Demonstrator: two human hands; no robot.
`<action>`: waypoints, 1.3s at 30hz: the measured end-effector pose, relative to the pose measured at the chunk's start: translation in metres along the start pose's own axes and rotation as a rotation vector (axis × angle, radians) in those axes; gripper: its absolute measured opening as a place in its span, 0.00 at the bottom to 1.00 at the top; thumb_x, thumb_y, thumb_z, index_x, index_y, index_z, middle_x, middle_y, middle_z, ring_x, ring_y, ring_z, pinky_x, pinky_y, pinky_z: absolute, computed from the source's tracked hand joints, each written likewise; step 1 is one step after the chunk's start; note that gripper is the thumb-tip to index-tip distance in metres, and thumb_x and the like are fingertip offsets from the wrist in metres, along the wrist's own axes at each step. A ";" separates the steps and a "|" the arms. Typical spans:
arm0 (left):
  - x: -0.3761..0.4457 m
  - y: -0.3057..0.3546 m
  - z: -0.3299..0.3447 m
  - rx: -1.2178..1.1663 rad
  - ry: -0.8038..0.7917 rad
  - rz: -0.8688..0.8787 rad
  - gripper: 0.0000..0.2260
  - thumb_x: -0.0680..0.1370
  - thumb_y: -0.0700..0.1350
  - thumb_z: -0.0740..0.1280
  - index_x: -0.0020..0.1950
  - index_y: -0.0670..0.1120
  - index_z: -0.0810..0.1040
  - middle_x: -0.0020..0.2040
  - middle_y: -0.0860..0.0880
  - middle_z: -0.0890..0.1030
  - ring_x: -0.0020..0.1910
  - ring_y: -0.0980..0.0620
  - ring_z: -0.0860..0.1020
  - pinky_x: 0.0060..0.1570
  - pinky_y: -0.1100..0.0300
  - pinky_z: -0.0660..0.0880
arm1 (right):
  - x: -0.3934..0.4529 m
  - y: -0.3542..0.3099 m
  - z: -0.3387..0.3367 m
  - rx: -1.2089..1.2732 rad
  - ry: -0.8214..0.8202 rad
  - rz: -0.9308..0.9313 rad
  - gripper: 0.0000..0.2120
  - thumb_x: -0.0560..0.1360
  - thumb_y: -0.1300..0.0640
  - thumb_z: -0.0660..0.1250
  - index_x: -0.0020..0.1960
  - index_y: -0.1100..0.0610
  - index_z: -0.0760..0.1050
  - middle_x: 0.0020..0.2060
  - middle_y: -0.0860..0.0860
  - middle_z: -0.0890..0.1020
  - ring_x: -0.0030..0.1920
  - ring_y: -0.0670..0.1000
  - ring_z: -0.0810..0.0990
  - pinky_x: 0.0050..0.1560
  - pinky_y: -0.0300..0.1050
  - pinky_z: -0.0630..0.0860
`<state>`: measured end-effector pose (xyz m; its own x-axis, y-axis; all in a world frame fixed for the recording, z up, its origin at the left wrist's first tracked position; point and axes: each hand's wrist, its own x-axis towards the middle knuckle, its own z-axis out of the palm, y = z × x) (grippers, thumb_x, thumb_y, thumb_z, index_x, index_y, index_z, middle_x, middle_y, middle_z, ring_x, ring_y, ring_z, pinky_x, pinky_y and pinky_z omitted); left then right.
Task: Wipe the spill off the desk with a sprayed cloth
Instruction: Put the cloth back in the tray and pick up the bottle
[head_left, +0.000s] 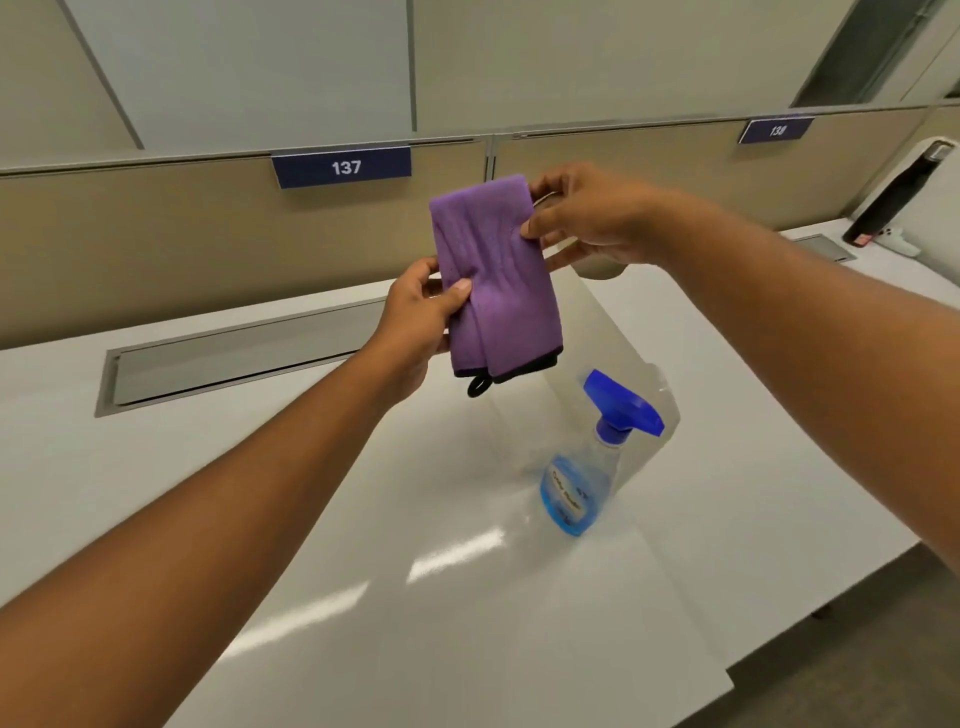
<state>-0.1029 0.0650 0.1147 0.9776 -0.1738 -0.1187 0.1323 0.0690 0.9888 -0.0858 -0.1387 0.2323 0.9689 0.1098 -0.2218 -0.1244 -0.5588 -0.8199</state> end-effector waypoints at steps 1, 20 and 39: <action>0.010 -0.004 0.008 -0.006 0.004 -0.016 0.13 0.87 0.42 0.66 0.71 0.49 0.77 0.59 0.48 0.84 0.60 0.45 0.85 0.55 0.45 0.86 | 0.007 0.008 -0.005 -0.002 0.007 0.003 0.13 0.81 0.65 0.69 0.65 0.59 0.77 0.58 0.56 0.84 0.57 0.55 0.86 0.51 0.51 0.86; 0.081 -0.100 0.039 0.474 0.104 -0.032 0.16 0.81 0.48 0.75 0.67 0.45 0.83 0.50 0.50 0.86 0.48 0.53 0.84 0.50 0.58 0.80 | 0.107 0.114 0.019 -0.211 -0.002 0.328 0.16 0.80 0.74 0.65 0.68 0.68 0.74 0.60 0.64 0.81 0.45 0.57 0.83 0.40 0.51 0.84; 0.089 -0.115 0.040 0.730 0.110 -0.043 0.17 0.80 0.55 0.76 0.65 0.47 0.86 0.62 0.47 0.85 0.70 0.43 0.74 0.66 0.47 0.69 | 0.135 0.136 0.042 -0.815 0.004 0.298 0.22 0.71 0.65 0.81 0.61 0.62 0.76 0.40 0.54 0.79 0.36 0.53 0.78 0.38 0.43 0.75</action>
<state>-0.0373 0.0022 -0.0062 0.9898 -0.0595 -0.1291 0.0657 -0.6137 0.7868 0.0193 -0.1652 0.0689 0.9211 -0.1367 -0.3644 -0.1822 -0.9788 -0.0934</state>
